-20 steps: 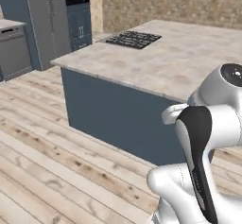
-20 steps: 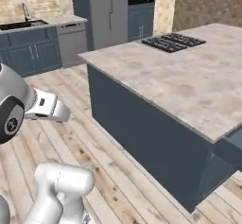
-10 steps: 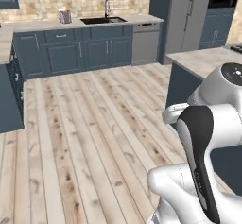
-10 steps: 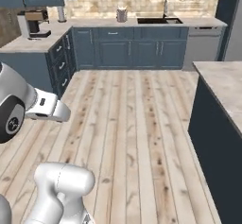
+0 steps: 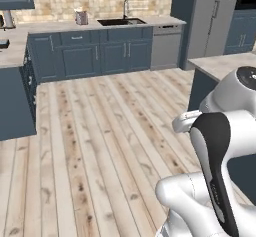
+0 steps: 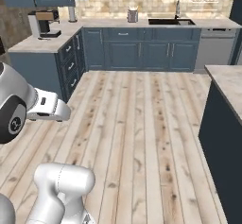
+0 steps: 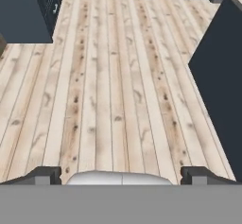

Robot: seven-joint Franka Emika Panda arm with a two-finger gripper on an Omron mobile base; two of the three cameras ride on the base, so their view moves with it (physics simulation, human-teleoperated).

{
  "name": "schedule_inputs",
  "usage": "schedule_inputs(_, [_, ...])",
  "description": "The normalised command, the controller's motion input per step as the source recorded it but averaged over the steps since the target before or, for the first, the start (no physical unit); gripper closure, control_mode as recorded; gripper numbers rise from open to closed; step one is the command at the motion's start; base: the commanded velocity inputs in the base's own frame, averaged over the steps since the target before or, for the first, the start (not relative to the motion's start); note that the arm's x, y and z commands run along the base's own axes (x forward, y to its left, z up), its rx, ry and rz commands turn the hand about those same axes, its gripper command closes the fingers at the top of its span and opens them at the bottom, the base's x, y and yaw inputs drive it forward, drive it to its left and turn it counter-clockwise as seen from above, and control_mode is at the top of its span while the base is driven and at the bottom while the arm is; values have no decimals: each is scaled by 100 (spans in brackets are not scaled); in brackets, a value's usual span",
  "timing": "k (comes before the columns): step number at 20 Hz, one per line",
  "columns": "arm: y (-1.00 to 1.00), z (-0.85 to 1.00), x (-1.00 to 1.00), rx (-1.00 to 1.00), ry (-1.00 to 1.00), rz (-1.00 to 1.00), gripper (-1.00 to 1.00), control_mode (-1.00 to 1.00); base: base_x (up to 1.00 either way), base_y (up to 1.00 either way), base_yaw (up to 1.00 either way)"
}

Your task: Organize the utensils by type. Pick up the wooden spoons from the counter and place them in the open cabinet. Then pick up the metallic utensils from the counter and place them in the open drawer.

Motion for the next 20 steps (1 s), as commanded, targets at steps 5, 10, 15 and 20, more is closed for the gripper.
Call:
schedule_inputs(5, [0, 0, 0, 0, 0, 0, -100, 100, 68, 0, 0])
schedule_inputs(10, [0, 0, 0, 0, 0, 0, -100, 100, 100, 14, 10])
schedule_inputs(15, [0, 0, 0, 0, 0, 0, -100, 100, 100, 1, 29])
schedule_inputs(20, [0, 0, 0, 0, 0, 0, -100, 100, 100, 0, 29])
